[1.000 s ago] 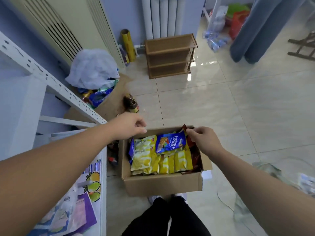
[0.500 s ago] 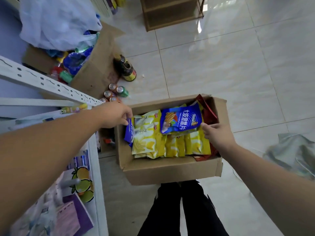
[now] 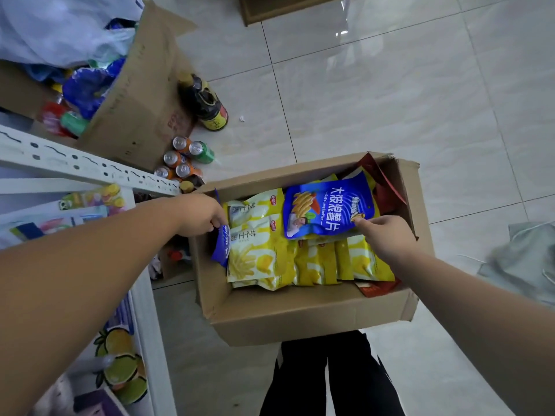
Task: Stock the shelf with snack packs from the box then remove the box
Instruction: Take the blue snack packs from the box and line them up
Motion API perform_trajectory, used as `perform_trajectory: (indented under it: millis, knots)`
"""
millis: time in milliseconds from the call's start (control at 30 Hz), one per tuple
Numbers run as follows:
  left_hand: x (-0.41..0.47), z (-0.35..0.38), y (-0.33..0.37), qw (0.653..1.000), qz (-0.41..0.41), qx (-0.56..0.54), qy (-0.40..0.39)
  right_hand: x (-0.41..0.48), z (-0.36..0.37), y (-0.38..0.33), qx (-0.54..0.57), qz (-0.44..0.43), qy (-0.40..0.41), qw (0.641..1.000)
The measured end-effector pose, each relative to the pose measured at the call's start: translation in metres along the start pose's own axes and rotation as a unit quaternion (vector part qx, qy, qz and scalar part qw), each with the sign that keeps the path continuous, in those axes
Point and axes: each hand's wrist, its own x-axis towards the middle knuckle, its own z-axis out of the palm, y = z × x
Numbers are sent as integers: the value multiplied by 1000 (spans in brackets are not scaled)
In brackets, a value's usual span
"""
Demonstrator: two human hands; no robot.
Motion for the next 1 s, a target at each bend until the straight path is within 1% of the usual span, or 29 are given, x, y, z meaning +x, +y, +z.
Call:
perform_trajectory:
  millis: [167,300,433,533,600,667,767,900,1000]
  knots:
    - [29,0,-6,999,24,15,30,21,11,4,18,45,25,999]
    - [44,-4,7,998,26,32,56,31,19,3,19,70,48,996]
    - [55,-10,15,994,29,57,86,38,22,4,15,62,72,995]
    - [50,-18,17,987,50,62,141,31,19,2,-5,26,82,996]
    - [39,-26,21,977,61,94,184,21,16,0,-11,-7,85,996]
    - [28,-35,25,974,64,95,197,9,12,-6,-38,-45,83,995]
    - [11,-44,32,979,39,43,193,-11,3,-15,-87,-111,73,987]
    - [-13,-45,38,972,23,-18,233,-37,-19,-31,-155,-175,72,970]
    - [-37,-46,47,963,26,-62,259,-52,-36,-45,-203,-239,77,947]
